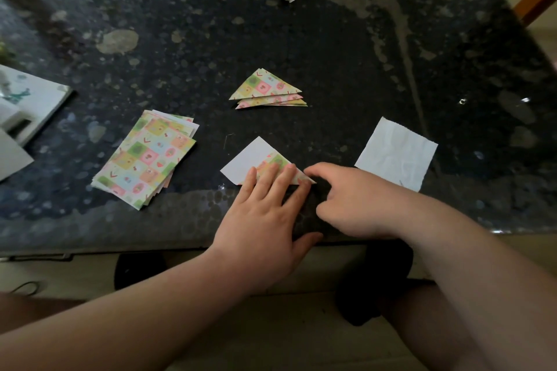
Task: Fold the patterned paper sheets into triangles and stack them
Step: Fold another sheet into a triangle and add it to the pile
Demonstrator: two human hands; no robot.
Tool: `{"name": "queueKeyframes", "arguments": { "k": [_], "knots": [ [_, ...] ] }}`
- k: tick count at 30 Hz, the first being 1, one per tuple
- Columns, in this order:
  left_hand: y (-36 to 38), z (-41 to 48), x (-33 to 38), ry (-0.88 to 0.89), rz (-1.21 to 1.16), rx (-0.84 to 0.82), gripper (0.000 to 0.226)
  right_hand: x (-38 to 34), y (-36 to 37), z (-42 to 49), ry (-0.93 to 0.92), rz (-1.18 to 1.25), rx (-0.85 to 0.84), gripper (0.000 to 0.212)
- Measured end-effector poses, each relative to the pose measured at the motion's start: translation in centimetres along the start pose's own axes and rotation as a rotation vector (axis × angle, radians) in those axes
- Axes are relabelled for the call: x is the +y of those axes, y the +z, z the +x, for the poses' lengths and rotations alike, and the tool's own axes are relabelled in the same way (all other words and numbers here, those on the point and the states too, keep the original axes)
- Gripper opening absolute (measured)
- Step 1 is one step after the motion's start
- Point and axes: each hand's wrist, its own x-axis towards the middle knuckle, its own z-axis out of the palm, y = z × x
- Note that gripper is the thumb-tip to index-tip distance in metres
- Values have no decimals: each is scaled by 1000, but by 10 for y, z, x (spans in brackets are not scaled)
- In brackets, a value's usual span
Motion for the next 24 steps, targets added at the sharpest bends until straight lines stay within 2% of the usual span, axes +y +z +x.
{"name": "queueKeyframes", "arguments": {
  "k": [5,7,11,17,24],
  "knots": [
    [0,0,0,1,-9,-8,82,-7,1,15,78,492,45,67],
    [0,0,0,5,-5,-11,82,-12,2,20,95,585,13,71],
    [-1,0,0,17,-14,1,78,-23,4,28,77,546,-7,74],
    [-1,0,1,15,-27,22,80,-28,2,33,83,537,-28,53],
    [-1,0,1,15,-28,14,81,-28,1,32,84,523,-28,49]
  ]
}}
